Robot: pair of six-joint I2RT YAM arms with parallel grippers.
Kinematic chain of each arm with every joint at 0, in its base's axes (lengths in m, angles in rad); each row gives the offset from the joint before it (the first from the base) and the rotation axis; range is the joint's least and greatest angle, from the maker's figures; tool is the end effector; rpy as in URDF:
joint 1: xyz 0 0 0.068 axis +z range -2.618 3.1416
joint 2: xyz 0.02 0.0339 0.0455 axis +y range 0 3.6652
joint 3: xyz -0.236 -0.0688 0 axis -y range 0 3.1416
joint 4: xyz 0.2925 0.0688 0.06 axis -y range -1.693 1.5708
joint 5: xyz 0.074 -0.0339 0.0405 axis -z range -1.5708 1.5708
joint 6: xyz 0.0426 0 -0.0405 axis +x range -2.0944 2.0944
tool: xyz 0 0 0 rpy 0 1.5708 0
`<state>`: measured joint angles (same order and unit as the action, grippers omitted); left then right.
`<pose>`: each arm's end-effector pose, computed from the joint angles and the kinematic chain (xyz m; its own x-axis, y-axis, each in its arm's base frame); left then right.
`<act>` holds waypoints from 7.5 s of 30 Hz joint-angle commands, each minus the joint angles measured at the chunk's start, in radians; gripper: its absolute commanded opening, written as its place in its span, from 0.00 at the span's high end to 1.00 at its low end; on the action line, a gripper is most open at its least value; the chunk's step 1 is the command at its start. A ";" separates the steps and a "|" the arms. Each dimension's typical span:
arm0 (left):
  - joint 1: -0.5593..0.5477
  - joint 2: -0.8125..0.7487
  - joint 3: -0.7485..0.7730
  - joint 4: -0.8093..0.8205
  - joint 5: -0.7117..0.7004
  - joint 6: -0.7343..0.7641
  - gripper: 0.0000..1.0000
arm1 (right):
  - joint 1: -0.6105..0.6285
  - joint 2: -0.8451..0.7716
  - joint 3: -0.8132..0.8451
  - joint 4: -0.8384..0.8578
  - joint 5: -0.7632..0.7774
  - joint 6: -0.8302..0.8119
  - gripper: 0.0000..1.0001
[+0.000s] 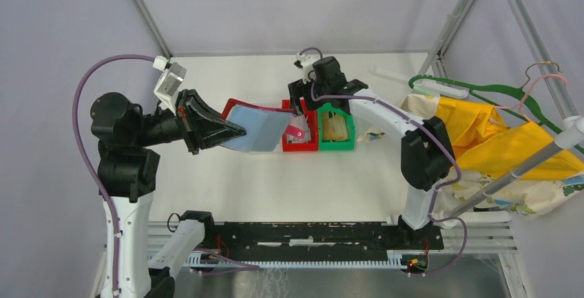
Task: Take the credit cards out of the card holder
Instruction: Place the credit card in the storage box, then remove the credit card from the card holder.
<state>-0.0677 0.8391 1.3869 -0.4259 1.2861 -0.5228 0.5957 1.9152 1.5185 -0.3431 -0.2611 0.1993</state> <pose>0.1630 -0.0520 0.5031 -0.3789 -0.1149 -0.9183 0.9005 0.1828 -0.3945 0.3893 0.2771 0.2003 -0.6855 -0.2336 -0.6895 -0.5756 0.7539 0.3168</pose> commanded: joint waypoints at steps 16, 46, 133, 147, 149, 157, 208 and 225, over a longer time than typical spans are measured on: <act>0.000 -0.027 -0.008 0.378 -0.019 -0.264 0.98 | 0.006 -0.887 -0.751 1.069 -0.564 0.495 0.02; 0.000 -0.055 -0.011 0.521 -0.021 -0.421 0.98 | 0.263 -0.741 -0.586 1.357 -0.311 0.640 0.25; -0.001 -0.062 -0.003 0.491 -0.028 -0.379 0.98 | 0.599 -0.744 -0.389 0.932 0.002 0.258 0.70; 0.000 -0.110 0.025 -0.012 -0.074 0.211 0.45 | 0.808 -0.668 -0.160 0.584 0.406 -0.048 0.91; 0.000 -0.113 0.029 -0.016 -0.077 0.217 0.34 | 0.821 -0.671 -0.138 0.547 0.461 -0.072 0.98; 0.000 -0.134 0.002 -0.050 -0.090 0.263 0.13 | 0.844 -0.659 -0.071 0.459 0.528 -0.089 1.00; 0.004 -0.197 -0.021 0.033 -0.094 0.173 0.08 | 0.861 -0.590 0.021 0.410 0.539 -0.030 1.00; 0.009 -0.199 0.011 -0.093 -0.163 0.374 0.21 | 0.851 -0.621 -0.008 0.406 0.571 -0.033 1.00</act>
<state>-0.0631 0.6281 1.3685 -0.5148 1.1015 -0.1917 1.4525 1.3506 1.5139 0.0044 0.3141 0.1589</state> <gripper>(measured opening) 0.800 0.065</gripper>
